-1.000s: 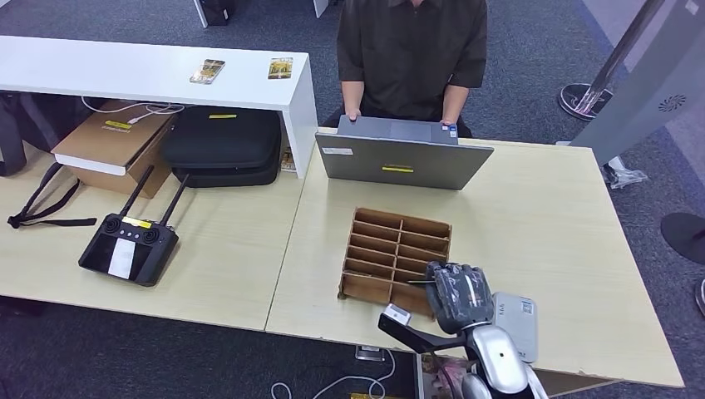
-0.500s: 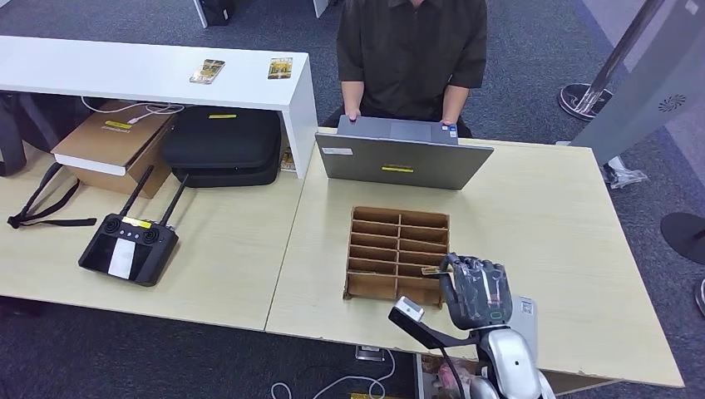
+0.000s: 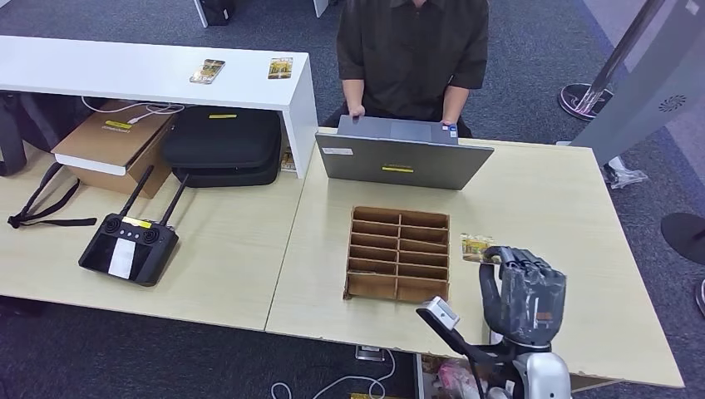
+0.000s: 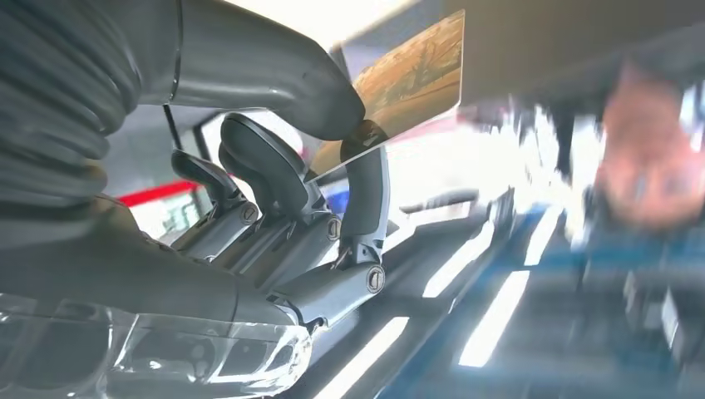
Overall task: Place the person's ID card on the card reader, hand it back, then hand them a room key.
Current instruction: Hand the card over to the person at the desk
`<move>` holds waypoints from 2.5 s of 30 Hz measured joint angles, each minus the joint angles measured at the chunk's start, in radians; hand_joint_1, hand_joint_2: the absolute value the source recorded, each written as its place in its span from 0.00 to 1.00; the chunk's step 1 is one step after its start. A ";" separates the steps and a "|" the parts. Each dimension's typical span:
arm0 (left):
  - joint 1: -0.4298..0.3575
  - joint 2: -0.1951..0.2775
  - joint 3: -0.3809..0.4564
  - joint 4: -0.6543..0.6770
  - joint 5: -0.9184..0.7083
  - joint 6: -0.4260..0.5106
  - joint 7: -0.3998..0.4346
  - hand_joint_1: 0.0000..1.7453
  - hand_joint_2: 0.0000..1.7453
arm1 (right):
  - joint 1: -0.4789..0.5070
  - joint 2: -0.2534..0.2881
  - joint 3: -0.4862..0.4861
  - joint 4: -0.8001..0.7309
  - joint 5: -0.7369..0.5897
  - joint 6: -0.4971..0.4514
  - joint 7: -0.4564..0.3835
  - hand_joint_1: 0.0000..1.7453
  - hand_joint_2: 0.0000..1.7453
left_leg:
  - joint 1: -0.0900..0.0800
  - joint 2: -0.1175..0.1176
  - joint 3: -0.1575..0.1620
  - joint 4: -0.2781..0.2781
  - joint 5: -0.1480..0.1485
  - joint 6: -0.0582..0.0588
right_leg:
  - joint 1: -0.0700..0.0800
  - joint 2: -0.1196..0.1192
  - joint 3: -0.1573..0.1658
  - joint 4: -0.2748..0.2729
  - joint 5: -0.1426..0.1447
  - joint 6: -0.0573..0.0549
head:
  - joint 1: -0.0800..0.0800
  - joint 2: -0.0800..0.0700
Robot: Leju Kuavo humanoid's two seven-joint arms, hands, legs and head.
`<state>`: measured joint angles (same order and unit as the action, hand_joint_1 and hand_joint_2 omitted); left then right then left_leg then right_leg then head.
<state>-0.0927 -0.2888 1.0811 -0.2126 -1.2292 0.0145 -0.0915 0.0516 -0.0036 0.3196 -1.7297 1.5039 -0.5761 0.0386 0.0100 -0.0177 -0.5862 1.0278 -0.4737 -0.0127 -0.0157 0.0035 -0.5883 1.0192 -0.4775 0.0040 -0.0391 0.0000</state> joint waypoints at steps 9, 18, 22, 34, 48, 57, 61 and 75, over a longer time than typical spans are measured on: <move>0.002 -0.005 0.000 0.000 0.004 0.014 -0.004 0.00 0.00 | 0.080 0.036 -0.078 -0.166 -0.011 -0.108 -0.025 1.00 1.00 | 0.000 0.000 0.000 0.000 0.000 0.000 | 0.000 0.000 0.000 0.000 0.000 0.000 | 0.000 0.000; 0.002 -0.006 0.006 0.000 0.025 0.019 -0.008 0.00 0.00 | 0.153 0.078 -0.136 -0.275 -0.001 -0.108 -0.036 1.00 1.00 | 0.000 0.000 0.000 0.000 0.000 0.000 | 0.000 0.000 0.000 0.000 0.000 0.000 | 0.000 0.000; 0.002 -0.006 0.015 0.000 0.035 0.025 -0.014 0.00 0.00 | 0.192 0.094 -0.160 -0.331 0.008 -0.108 -0.030 1.00 1.00 | 0.000 0.000 0.000 0.000 0.000 0.000 | 0.000 0.000 0.000 0.000 -0.001 0.000 | 0.000 0.000; 0.003 -0.006 0.024 0.001 0.046 0.034 -0.021 0.00 0.00 | 0.250 0.233 -0.317 -0.484 -0.188 -0.108 -0.331 1.00 1.00 | 0.000 0.000 0.000 0.000 -0.001 -0.002 | 0.000 0.000 0.000 0.000 -0.001 0.000 | 0.000 0.000; 0.003 -0.006 0.024 0.001 0.052 0.039 -0.021 0.00 0.00 | 0.255 0.334 -0.449 -0.490 -0.458 -0.107 -0.514 1.00 1.00 | 0.000 0.001 0.000 0.000 -0.001 -0.002 | 0.000 0.000 0.000 0.000 -0.001 0.000 | 0.000 0.000; -0.001 -0.007 0.015 0.002 0.018 0.040 -0.017 0.00 0.00 | 0.101 0.311 -0.447 -0.273 -0.531 -0.106 -0.627 1.00 1.00 | 0.001 0.001 0.000 -0.001 -0.001 -0.002 | 0.001 0.001 0.002 0.000 0.000 -0.001 | 0.000 0.000; -0.006 -0.007 0.009 0.002 0.010 0.035 -0.003 0.00 0.00 | -0.031 0.291 -0.435 -0.126 -0.508 -0.106 -0.598 1.00 1.00 | 0.001 0.001 0.001 -0.001 0.001 -0.002 | 0.001 0.001 0.003 0.001 0.001 0.000 | 0.000 0.000; -0.020 -0.012 -0.052 0.013 -0.055 0.029 0.021 0.00 0.00 | -0.431 0.298 -0.359 0.266 -0.383 -0.106 -0.388 1.00 1.00 | 0.001 0.000 0.002 -0.001 0.003 -0.003 | 0.001 0.001 0.001 0.002 0.002 -0.001 | 0.001 0.000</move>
<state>-0.1125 -0.3004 1.0294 -0.1996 -1.2838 0.0435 -0.0705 -0.3799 0.2945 -0.0395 -1.4640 1.1211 -0.6823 -0.3498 0.0108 -0.0172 -0.5845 1.0273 -0.4708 -0.0158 -0.0150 0.0046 -0.5874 1.0208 -0.4755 0.0028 -0.0385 0.0000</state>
